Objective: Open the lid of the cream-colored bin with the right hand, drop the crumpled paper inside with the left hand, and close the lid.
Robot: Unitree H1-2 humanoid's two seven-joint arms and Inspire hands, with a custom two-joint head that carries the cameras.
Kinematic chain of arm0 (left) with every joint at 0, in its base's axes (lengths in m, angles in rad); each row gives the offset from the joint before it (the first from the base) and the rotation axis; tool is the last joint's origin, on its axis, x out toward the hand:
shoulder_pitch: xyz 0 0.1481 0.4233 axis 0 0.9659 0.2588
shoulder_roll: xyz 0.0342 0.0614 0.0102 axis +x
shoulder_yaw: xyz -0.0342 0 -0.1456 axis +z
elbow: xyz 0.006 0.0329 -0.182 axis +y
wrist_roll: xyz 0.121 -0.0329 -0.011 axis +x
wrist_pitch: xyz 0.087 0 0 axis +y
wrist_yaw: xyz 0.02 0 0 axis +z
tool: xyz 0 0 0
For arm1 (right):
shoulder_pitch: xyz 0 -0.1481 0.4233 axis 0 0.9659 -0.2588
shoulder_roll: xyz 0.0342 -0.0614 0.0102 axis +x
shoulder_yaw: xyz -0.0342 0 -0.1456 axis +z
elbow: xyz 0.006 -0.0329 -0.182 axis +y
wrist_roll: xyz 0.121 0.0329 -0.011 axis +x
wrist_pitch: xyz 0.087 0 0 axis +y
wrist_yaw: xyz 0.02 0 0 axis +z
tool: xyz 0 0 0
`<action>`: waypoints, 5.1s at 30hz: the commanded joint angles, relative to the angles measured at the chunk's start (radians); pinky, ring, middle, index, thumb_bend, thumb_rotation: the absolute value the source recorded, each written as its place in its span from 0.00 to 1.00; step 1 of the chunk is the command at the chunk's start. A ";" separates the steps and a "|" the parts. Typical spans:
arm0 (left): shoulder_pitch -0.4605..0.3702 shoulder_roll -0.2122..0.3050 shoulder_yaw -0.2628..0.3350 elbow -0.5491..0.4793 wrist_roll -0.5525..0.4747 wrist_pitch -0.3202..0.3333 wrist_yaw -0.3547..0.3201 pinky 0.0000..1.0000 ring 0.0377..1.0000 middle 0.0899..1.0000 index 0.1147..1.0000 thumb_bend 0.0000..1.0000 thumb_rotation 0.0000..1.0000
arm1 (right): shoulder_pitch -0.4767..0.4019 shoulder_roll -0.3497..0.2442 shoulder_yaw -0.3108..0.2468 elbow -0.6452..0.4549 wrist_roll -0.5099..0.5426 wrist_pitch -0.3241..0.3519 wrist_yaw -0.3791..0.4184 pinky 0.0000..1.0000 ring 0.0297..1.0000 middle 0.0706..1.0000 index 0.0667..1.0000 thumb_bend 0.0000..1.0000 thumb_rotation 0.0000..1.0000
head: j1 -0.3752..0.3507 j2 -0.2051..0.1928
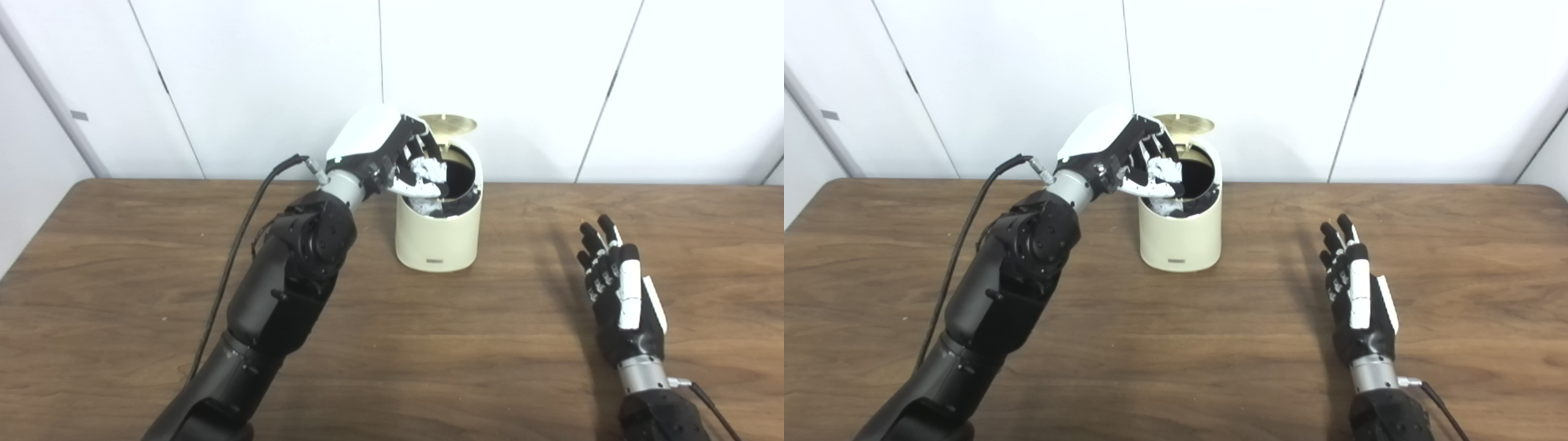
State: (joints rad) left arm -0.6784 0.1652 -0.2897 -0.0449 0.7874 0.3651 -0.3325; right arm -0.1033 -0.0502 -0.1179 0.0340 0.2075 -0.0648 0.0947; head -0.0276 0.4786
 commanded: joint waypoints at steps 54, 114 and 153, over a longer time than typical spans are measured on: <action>-0.031 -0.078 -0.072 0.127 0.069 -0.036 0.255 0.31 0.39 0.49 0.43 0.47 0.00 | 0.068 0.011 0.005 -0.012 0.032 0.013 0.002 1.00 0.98 0.93 0.99 0.52 1.00 | 0.005 0.019; 0.023 -0.082 -0.125 0.134 0.286 0.063 0.259 0.31 0.43 0.47 0.50 0.47 0.00 | 0.088 -0.029 0.029 -0.039 0.074 0.065 0.045 1.00 0.97 0.85 0.93 0.58 1.00 | 0.025 0.015; 0.025 -0.081 -0.114 0.133 0.270 0.053 0.240 0.54 0.68 0.74 0.66 0.81 0.00 | 0.082 -0.027 0.031 -0.025 0.066 0.062 0.039 1.00 0.97 0.85 0.93 0.58 1.00 | 0.021 0.015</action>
State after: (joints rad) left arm -0.6450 0.0694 -0.4133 0.0854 1.0512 0.4024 -0.0880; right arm -0.0569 -0.0769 -0.0858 -0.0207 0.2670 0.0069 0.1192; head -0.0061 0.4924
